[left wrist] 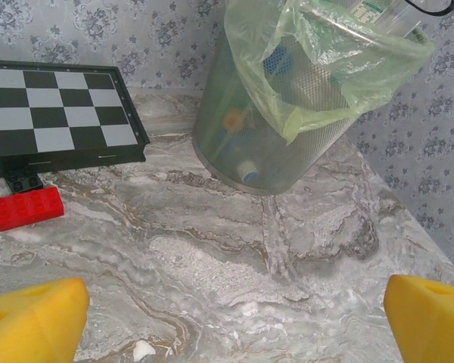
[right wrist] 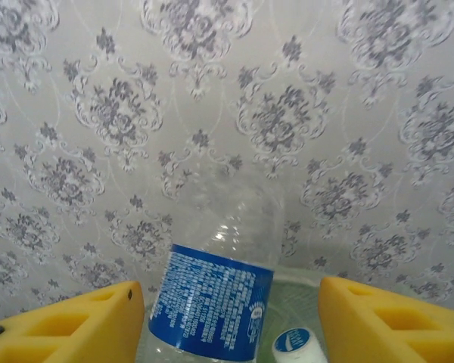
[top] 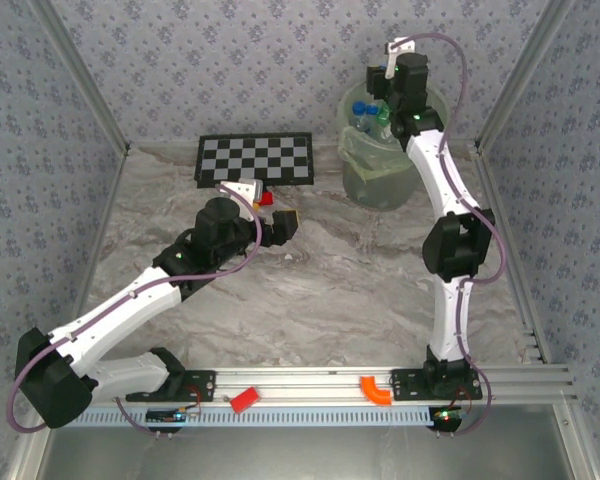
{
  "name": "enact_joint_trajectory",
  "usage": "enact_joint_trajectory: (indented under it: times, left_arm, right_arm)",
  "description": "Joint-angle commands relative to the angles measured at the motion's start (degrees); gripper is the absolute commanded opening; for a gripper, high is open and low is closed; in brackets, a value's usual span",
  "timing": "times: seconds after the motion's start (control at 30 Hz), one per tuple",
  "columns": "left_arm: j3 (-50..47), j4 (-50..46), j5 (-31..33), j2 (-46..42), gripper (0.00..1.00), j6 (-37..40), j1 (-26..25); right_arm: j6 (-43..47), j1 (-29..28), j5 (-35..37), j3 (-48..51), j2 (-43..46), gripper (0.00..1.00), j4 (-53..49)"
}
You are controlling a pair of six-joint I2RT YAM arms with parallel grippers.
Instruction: Put the plastic bottles in the bin
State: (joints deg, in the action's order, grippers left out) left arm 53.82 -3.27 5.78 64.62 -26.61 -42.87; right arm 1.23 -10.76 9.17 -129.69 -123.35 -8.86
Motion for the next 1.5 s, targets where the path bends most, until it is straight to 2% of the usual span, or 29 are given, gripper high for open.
enact_joint_trajectory:
  times: [0.0,0.23,0.43,0.53,0.67,0.9,0.97,1.17,1.33,1.47]
  left_arm:
    - [-0.4,1.6,-0.4,-1.2,1.0,-0.3,-0.2]
    - [-0.5,1.2,-0.3,-1.5,1.0,-0.1,-0.1]
    - [-0.4,1.2,-0.1,-1.4,1.0,0.2,-0.2]
    - [-0.2,0.9,0.0,-1.3,1.0,0.4,-0.2]
    - [0.3,0.2,0.4,-1.2,1.0,0.7,-0.1]
    - [0.3,-0.9,1.0,-1.6,1.0,0.9,-0.1]
    - [0.2,-0.9,1.1,-1.8,1.0,0.8,-0.1]
    - [-0.6,-0.1,1.0,-1.9,1.0,0.2,-0.2]
    - [-1.1,0.5,0.5,-1.9,1.0,-0.3,-0.1]
    - [-1.3,0.9,0.2,-2.1,1.0,-0.5,-0.2]
  right_arm:
    - [-1.5,0.6,-1.3,-2.0,0.9,0.62,-2.4]
    - [-3.1,0.8,-3.2,-3.2,0.2,0.61,-2.8]
    - [-5.3,1.7,-12.4,-5.4,-0.9,0.58,0.3]
    - [-7.1,2.6,-16.6,-12.4,-5.3,0.58,-2.6]
    - [-8.6,2.4,-18.0,-20.0,-10.9,0.59,-5.9]
    - [-10.8,1.8,-17.9,-21.5,-14.5,0.59,-5.0]
    - [-10.6,1.2,-15.7,-21.5,-14.6,0.59,-6.3]
    - [-11.4,0.1,-1.7,-18.1,-11.1,0.6,-11.9]
    - [-11.4,-0.7,3.2,-7.2,-4.2,0.6,-9.9]
    - [-12.0,-1.2,6.2,-3.1,-0.3,0.61,-10.6]
